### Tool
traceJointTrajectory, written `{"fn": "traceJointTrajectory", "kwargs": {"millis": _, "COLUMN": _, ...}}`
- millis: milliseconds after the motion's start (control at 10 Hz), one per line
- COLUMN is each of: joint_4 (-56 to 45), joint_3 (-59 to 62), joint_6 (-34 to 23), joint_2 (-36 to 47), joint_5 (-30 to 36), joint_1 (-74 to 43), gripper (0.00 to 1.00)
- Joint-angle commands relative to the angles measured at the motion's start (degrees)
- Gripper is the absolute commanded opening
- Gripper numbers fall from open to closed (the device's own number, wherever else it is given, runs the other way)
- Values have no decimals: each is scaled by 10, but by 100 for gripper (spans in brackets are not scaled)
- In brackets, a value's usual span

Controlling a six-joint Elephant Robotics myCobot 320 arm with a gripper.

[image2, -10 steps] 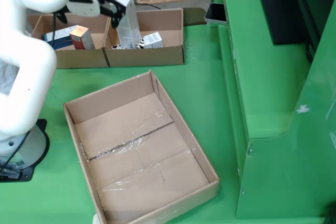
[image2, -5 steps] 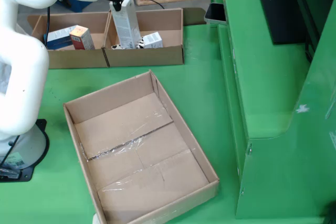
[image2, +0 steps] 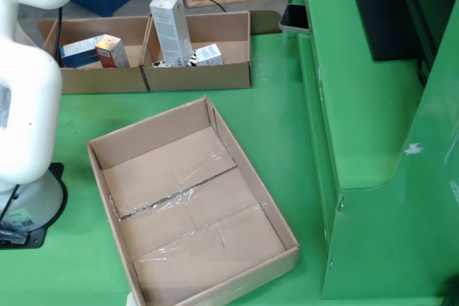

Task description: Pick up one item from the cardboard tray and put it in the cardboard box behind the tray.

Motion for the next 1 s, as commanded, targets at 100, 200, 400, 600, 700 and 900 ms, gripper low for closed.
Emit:
{"fn": "traceJointTrajectory", "kwargs": {"millis": 100, "joint_4": 41, "joint_3": 12, "joint_6": 10, "joint_2": 49, "joint_5": -18, "joint_1": 5, "gripper": 100}}
{"fn": "traceJointTrajectory", "kwargs": {"millis": 200, "joint_4": 57, "joint_3": 12, "joint_6": 8, "joint_2": 53, "joint_5": -30, "joint_1": 4, "gripper": 100}}
{"fn": "traceJointTrajectory", "kwargs": {"millis": 400, "joint_4": 66, "joint_3": 12, "joint_6": 5, "joint_2": 53, "joint_5": -38, "joint_1": 5, "gripper": 100}}
{"fn": "traceJointTrajectory", "kwargs": {"millis": 600, "joint_4": 66, "joint_3": 12, "joint_6": 5, "joint_2": 53, "joint_5": -38, "joint_1": 5, "gripper": 100}}
{"fn": "traceJointTrajectory", "kwargs": {"millis": 700, "joint_4": 66, "joint_3": 12, "joint_6": 5, "joint_2": 53, "joint_5": -38, "joint_1": 5, "gripper": 100}}
{"fn": "traceJointTrajectory", "kwargs": {"millis": 900, "joint_4": 66, "joint_3": 12, "joint_6": 5, "joint_2": 53, "joint_5": -38, "joint_1": 5, "gripper": 100}}
